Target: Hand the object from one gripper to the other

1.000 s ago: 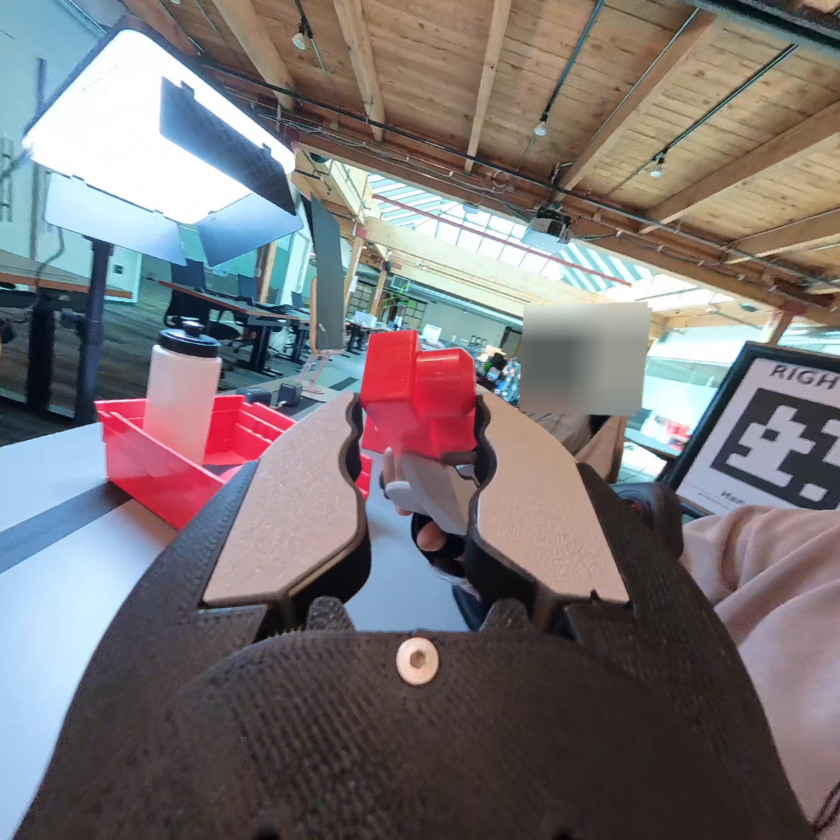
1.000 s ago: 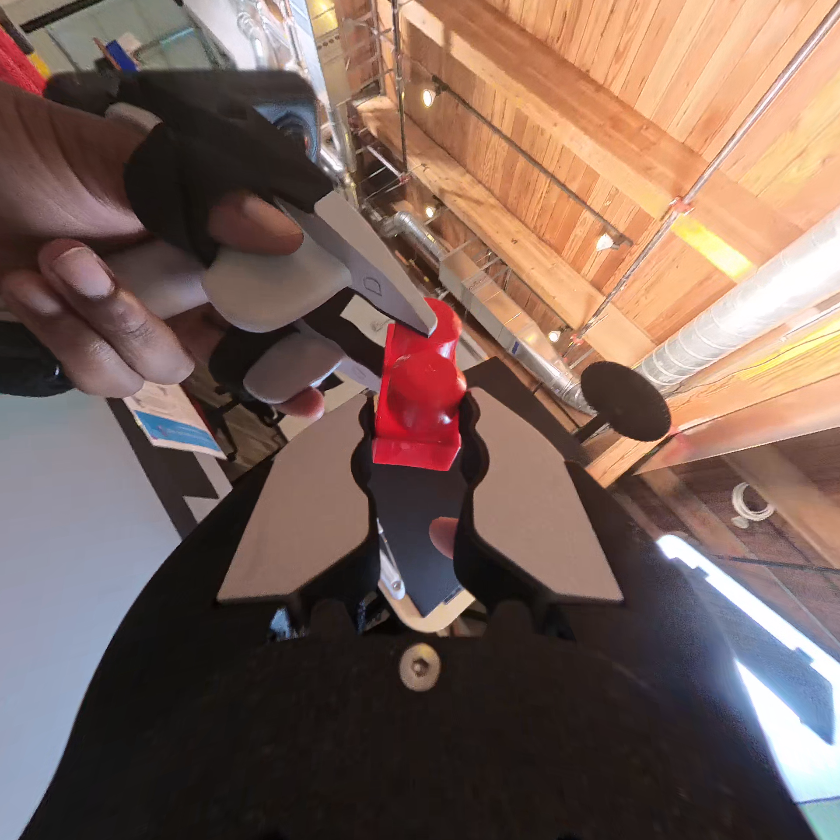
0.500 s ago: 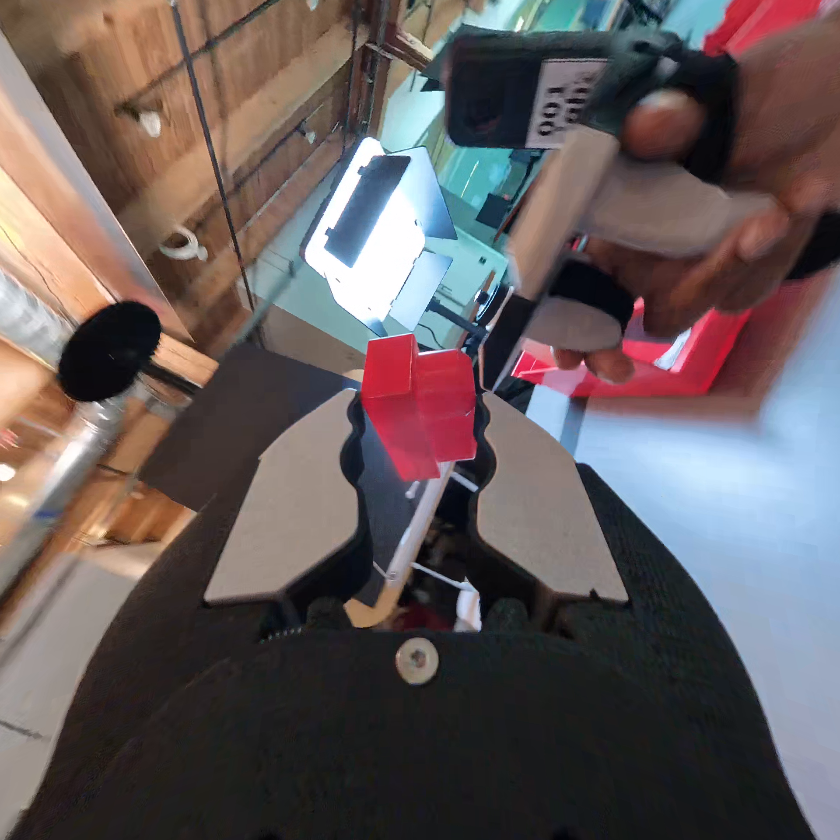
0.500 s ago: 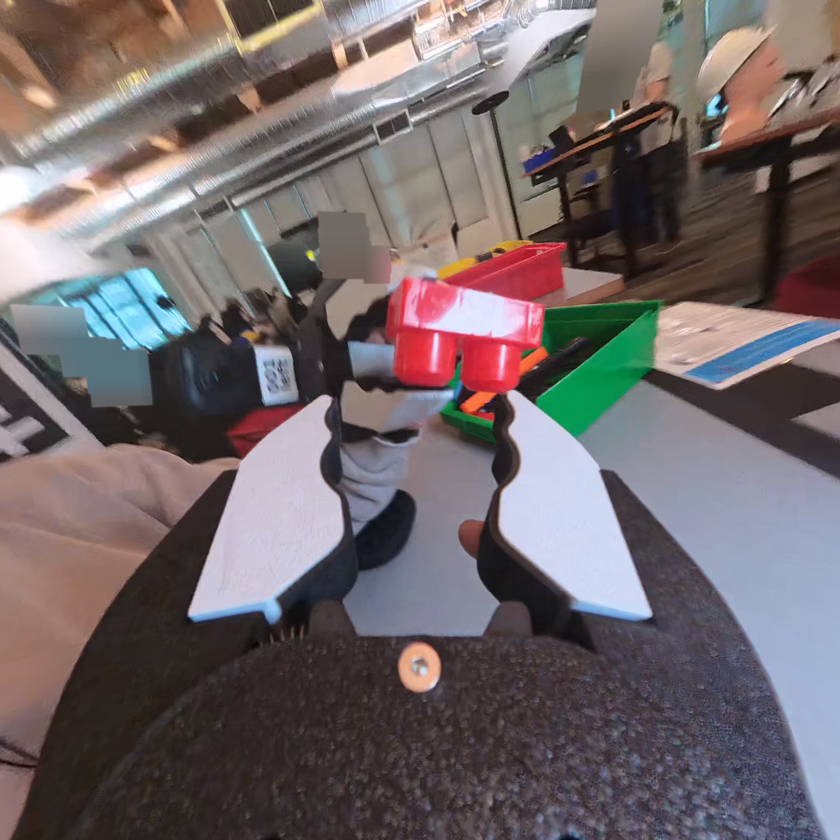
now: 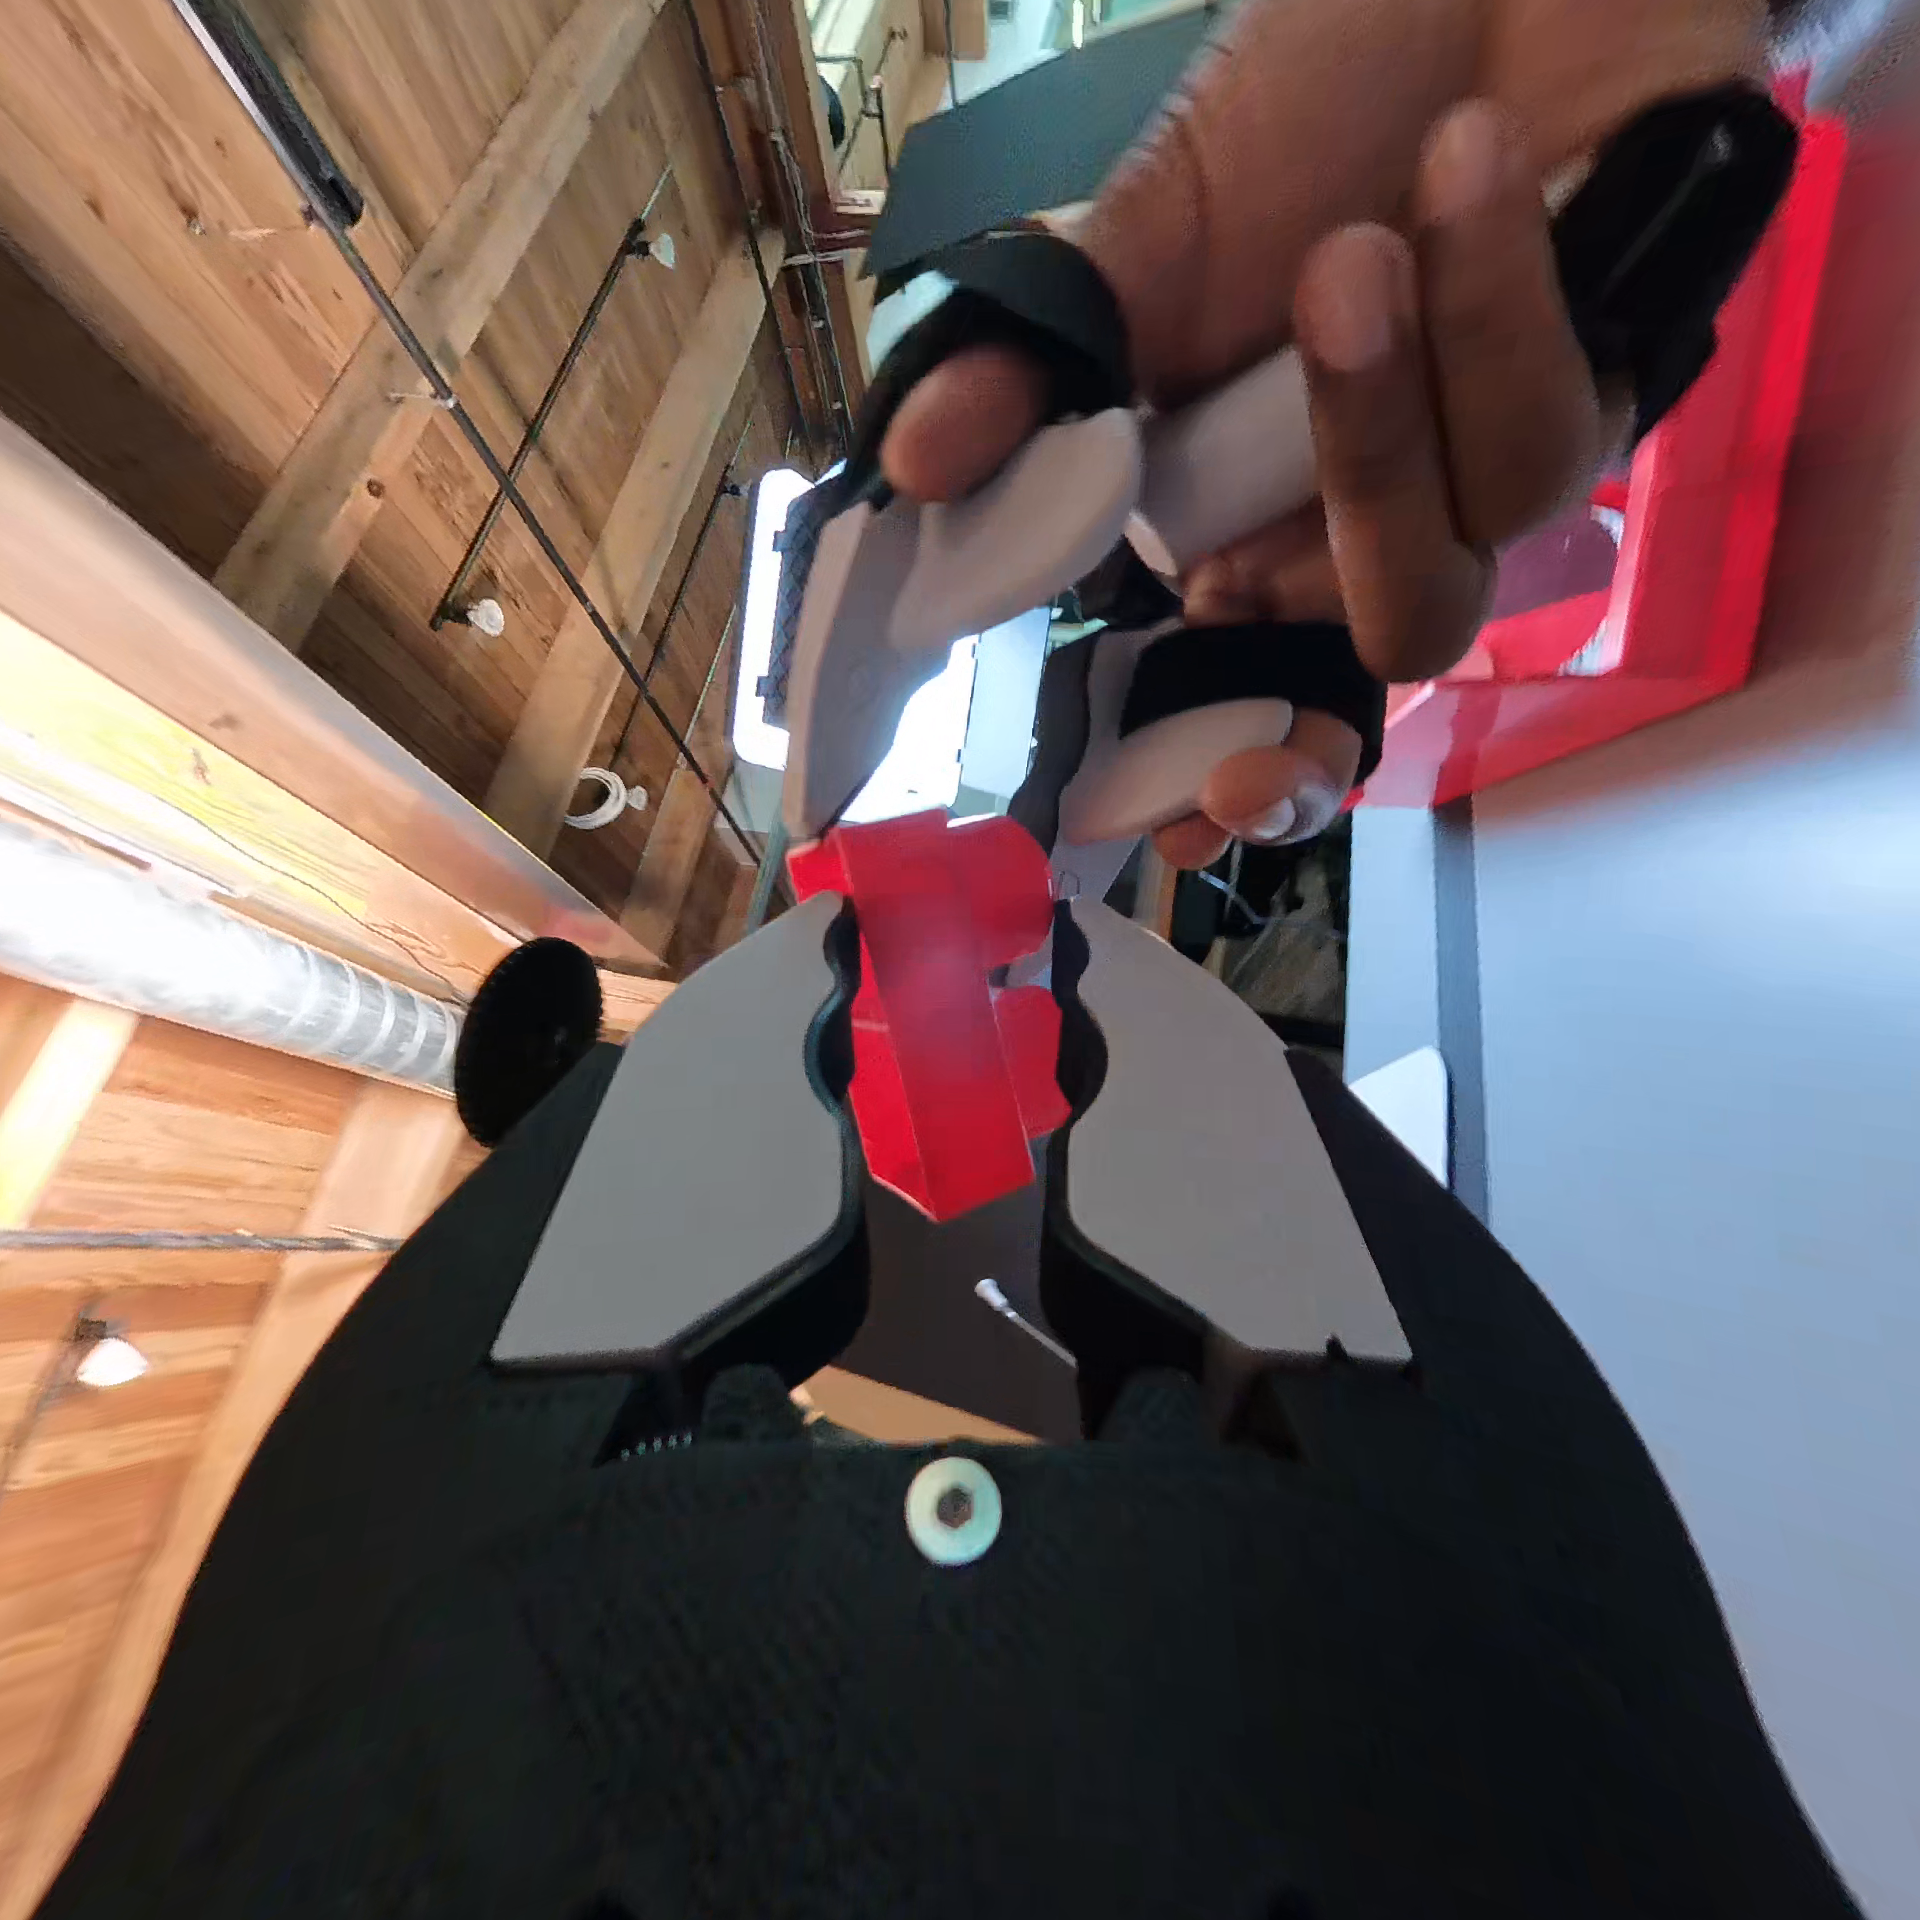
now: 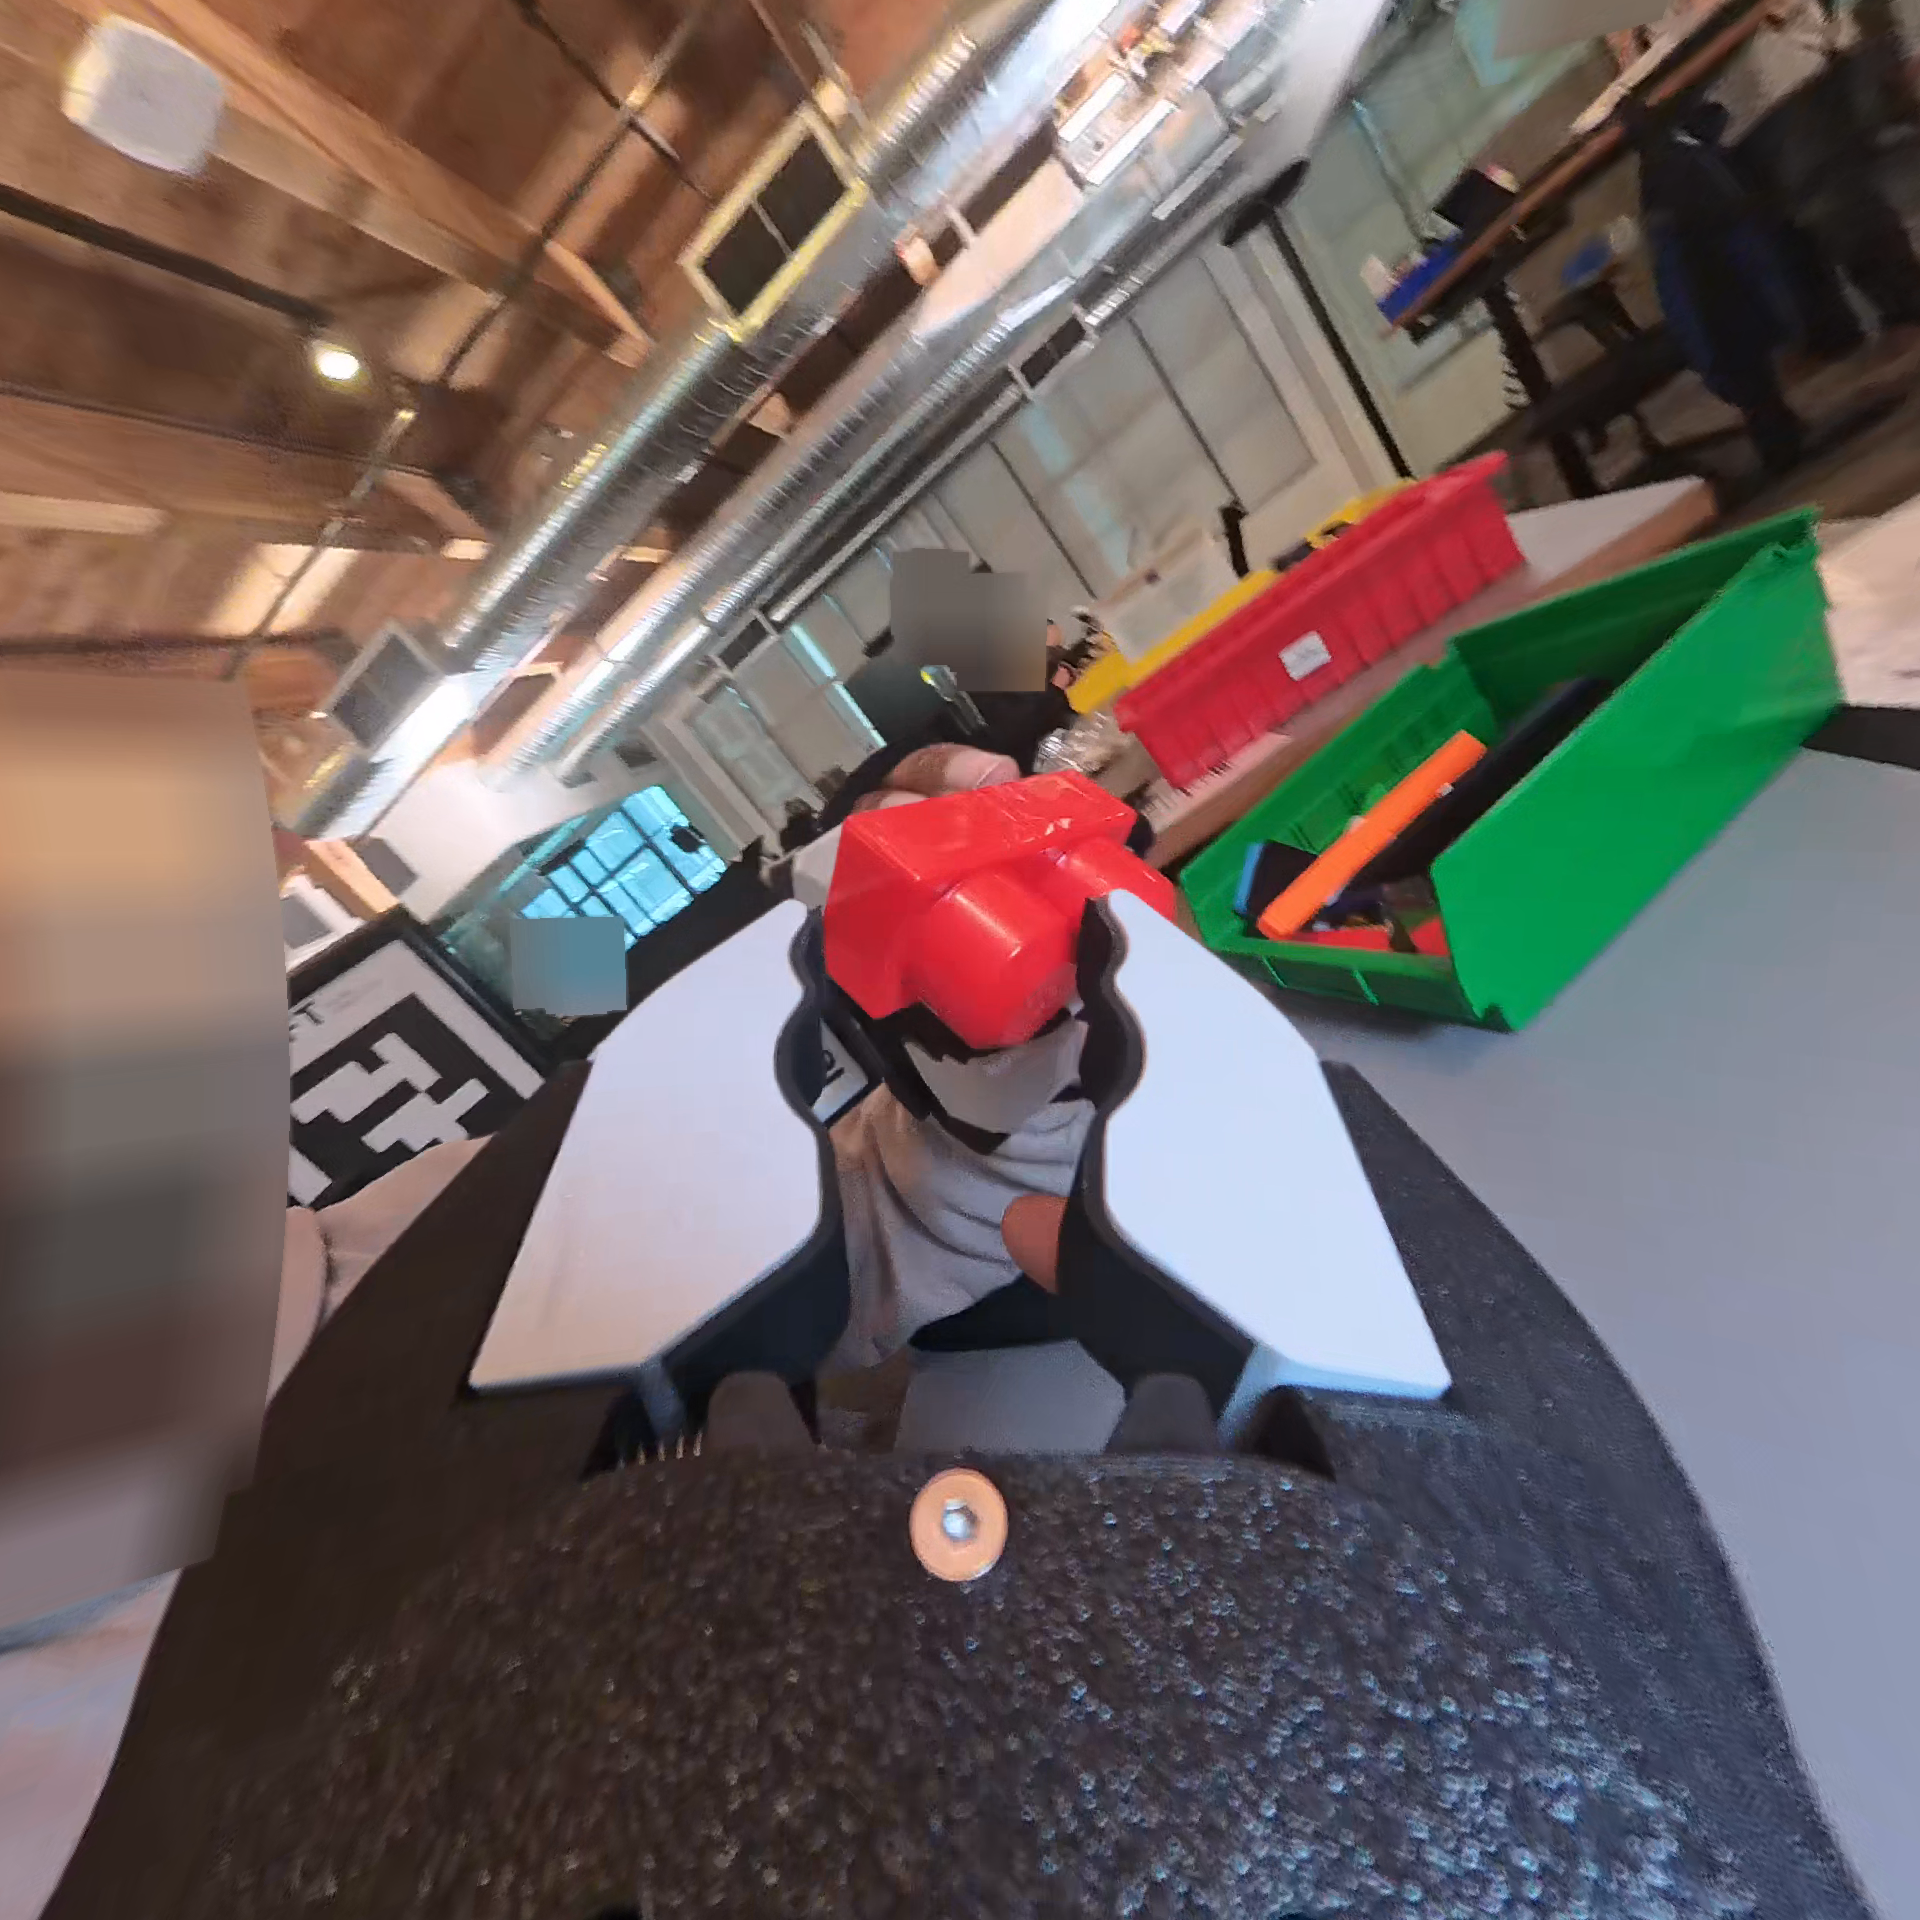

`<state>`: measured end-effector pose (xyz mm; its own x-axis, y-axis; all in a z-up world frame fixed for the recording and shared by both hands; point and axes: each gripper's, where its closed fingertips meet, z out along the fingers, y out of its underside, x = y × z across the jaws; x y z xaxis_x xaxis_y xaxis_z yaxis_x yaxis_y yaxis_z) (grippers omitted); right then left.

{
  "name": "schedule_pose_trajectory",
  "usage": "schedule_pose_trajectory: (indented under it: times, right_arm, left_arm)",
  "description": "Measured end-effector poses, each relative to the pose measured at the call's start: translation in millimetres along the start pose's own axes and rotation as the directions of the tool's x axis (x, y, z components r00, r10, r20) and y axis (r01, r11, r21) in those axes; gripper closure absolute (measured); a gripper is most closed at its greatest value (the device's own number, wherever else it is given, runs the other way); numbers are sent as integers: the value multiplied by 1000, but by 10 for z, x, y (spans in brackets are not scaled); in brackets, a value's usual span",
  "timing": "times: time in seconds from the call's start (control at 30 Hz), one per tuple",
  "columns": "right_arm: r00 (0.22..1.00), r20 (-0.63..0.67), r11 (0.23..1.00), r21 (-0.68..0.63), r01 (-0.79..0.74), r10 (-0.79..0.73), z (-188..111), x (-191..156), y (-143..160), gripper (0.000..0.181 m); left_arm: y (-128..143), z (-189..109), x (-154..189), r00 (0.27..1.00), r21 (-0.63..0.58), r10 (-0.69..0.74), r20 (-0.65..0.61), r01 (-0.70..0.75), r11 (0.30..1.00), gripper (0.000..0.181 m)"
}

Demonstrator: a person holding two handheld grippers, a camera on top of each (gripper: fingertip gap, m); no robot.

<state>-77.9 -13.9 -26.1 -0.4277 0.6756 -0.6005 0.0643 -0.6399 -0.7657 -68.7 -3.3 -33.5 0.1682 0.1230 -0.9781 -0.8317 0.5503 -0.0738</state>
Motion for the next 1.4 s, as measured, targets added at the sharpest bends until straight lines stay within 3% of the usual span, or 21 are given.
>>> schedule_pose_trajectory:
  times: [0.13, 0.2, 0.23, 0.27, 0.33, 0.4, 0.43, 0.47, 0.5, 0.6, 0.7, 0.73, 0.83, 0.87, 0.97, 1.07, 1.13, 1.17, 1.23, 1.3, 1.4]
  right_arm:
    - [989, -27, 988, 54, 147, -146, -79, -24, -119, 135]
    - [969, -50, 962, 117, 248, -243, -162, -97, -258, 135]
    - [946, -71, 935, 141, 324, -317, -203, -150, -315, 135]
    - [910, -96, 897, 157, 413, -402, -237, -215, -356, 135]
    - [803, -143, 785, 167, 596, -579, -265, -377, -384, 135]
    - [680, -161, 664, 150, 733, -715, -230, -545, -332, 135]
    - [632, -152, 614, 148, 775, -760, -197, -632, -290, 135]
    - [612, -125, 591, 169, 789, -781, -168, -733, -250, 135]
    - [622, -81, 599, 196, 776, -779, -142, -829, -212, 135]
    - [628, 2, 614, 213, 760, -778, -91, -940, -108, 135]
    - [610, -46, 599, 139, 788, -791, -88, -788, -106, 135]
    - [607, -65, 599, 113, 793, -792, -96, -713, -109, 135]
    - [628, -81, 618, 116, 777, -774, -127, -604, -134, 135]
    - [634, -76, 625, 118, 772, -769, -122, -593, -127, 135]
    - [637, -47, 627, 135, 767, -769, -91, -610, -69, 135]
    - [631, -28, 624, 126, 771, -775, -54, -632, -17, 135]
    - [614, 22, 612, 118, 782, -789, -42, -703, 55, 135]
    - [615, 24, 614, 93, 784, -788, -29, -702, 66, 135]
    - [586, -20, 586, 24, 810, -810, -26, -629, 53, 135]
    - [588, -100, 594, -47, 803, -803, -50, -485, -21, 138]
    - [671, -235, 703, -86, 706, -703, -122, -238, -189, 136]
  left_arm:
    - [-4, -43, -231, 932, 86, -361, -33, 363, 928, 127]
    - [43, -83, -396, 819, 127, -570, -64, 573, 809, 126]
    - [82, -94, -467, 715, 138, -691, -102, 698, 702, 127]
    - [124, -97, -526, 567, 138, -808, -158, 823, 551, 127]
    - [211, -70, -579, 157, 82, -945, -288, 987, 139, 127]
    - [162, -45, -577, -273, -37, -849, -453, 957, -288, 119]
    - [102, -54, -600, -439, -107, -725, -530, 883, -456, 117]
    - [44, -71, -632, -546, -169, -596, -588, 804, -570, 116]
    - [-9, -83, -654, -596, -206, -504, -626, 749, -630, 116]
    - [-245, -153, -728, -577, -226, -403, -710, 730, -645, 121]
    - [-279, -301, -877, -460, -130, -444, -769, 792, -596, 174]
    - [-278, -310, -875, -410, -87, -513, -754, 837, -540, 174]
    - [-305, -242, -776, -346, -110, -664, -663, 922, -370, 120]
    - [-312, -236, -754, -334, -123, -679, -654, 932, -341, 116]
    - [-216, -168, -695, -368, -127, -697, -615, 919, -372, 112]
    - [-307, -177, -578, -442, -224, -601, -666, 887, -404, 106]
    - [-404, -206, -531, -427, -248, -577, -696, 898, -365, 130]
    - [-394, -207, -518, -376, -217, -611, -697, 922, -321, 140]
    - [-349, -213, -541, -305, -170, -670, -677, 950, -260, 141]
    - [-227, -193, -586, -147, -66, -791, -594, 989, -134, 143]
    - [-33, -197, -629, 312, 62, -884, -347, 949, 310, 145]
